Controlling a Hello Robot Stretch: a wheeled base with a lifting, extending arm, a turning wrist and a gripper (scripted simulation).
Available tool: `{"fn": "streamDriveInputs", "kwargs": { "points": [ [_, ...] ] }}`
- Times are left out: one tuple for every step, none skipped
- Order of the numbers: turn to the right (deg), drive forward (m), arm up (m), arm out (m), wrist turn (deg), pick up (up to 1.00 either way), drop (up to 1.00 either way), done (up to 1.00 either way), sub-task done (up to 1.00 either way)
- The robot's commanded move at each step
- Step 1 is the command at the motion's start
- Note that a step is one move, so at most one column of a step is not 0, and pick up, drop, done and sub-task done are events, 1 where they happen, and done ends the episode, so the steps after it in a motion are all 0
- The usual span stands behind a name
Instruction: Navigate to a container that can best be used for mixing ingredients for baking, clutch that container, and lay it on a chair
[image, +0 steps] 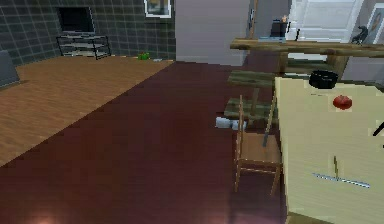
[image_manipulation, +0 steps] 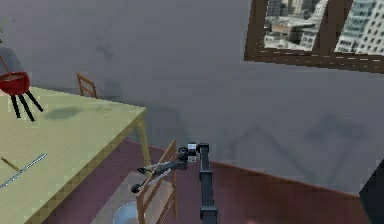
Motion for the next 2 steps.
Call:
{"fn": "streamDriveInputs", "kwargs": {
  "points": [
    [0.0,0.00,0.10,0.00,0.0,0.00,0.00,0.00,0.00],
    [0.0,0.00,0.00,-0.08,0.0,0.00,0.00,0.00,0.00]
  ]
}}
